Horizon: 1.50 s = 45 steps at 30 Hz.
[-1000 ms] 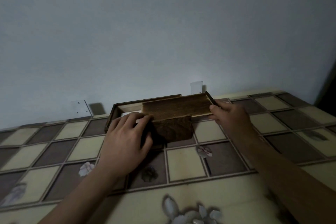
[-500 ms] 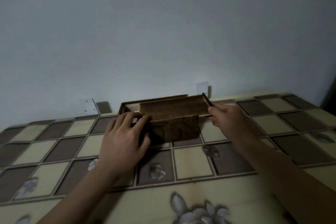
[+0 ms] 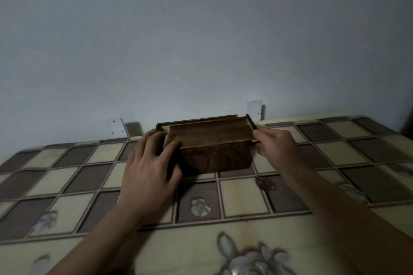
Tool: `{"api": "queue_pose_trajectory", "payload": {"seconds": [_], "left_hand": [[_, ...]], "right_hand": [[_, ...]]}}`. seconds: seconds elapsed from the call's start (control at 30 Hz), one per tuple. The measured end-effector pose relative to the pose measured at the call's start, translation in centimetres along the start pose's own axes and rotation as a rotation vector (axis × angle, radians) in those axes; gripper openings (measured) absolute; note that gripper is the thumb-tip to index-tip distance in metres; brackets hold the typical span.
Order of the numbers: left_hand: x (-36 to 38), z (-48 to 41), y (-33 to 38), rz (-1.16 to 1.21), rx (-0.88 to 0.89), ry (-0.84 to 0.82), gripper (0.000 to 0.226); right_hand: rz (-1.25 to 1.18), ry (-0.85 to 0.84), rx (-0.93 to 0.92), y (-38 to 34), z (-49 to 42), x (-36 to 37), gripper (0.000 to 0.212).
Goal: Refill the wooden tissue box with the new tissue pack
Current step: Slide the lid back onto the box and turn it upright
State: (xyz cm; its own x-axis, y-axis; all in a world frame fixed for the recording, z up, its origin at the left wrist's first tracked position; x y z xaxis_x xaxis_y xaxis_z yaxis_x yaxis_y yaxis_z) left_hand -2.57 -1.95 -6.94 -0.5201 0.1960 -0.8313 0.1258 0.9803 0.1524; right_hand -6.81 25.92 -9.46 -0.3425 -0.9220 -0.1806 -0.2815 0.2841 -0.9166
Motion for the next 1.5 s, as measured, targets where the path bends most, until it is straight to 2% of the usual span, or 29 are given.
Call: {"api": "queue_pose_trajectory", "payload": {"seconds": [0.1,0.27,0.53,0.67,0.7,1.0,1.13,1.3,1.5], "left_hand": [[-0.1,0.1,-0.3,0.027,-0.028,-0.018,0.055],[-0.4,0.3,-0.6,0.045,-0.074,-0.046,0.054],[-0.6,0.6,-0.9,0.107,-0.108,-0.081,0.055],[-0.5,0.6,-1.1,0.130,-0.116,-0.090,0.055],[-0.5,0.6,-1.2,0.141,-0.116,-0.090,0.055],[-0.3,0.8,-1.6,0.176,-0.103,-0.084,0.056],[-0.4,0.7,-1.7,0.176,-0.112,-0.087,0.054],[-0.4,0.7,-1.7,0.209,-0.133,-0.094,0.055],[-0.1,-0.1,-2.6,0.468,-0.212,-0.133,0.042]], "right_hand": [[-0.010,-0.018,-0.009,-0.1,0.1,0.4,0.049],[-0.019,-0.029,-0.009,-0.7,0.4,0.8,0.056],[-0.009,-0.018,-0.011,-1.1,0.6,1.3,0.047],[0.015,-0.015,-0.029,-1.3,0.7,1.6,0.019],[0.025,-0.013,-0.033,-1.3,0.7,1.7,0.018],[0.053,0.009,-0.059,-1.9,1.0,2.1,0.028],[0.058,0.021,-0.073,-2.0,0.9,2.0,0.023],[0.063,0.020,-0.076,-1.8,0.8,2.2,0.032],[0.054,-0.044,-0.048,-1.7,0.2,2.1,0.027]]}}
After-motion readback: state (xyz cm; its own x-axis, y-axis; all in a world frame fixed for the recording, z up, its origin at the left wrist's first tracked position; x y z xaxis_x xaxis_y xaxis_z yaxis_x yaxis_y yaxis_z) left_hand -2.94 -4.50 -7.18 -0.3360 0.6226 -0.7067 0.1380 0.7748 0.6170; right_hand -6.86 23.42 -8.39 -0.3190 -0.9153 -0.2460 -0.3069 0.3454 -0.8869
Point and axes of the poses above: each hand's wrist, its own z-axis away from the middle knuckle, its own x-axis out of the palm, y = z × x, the point moved 5 cm from there along -z, towards the middle knuckle, and after that the axes turned 13 degrees about -x, right-handed, at the moved point
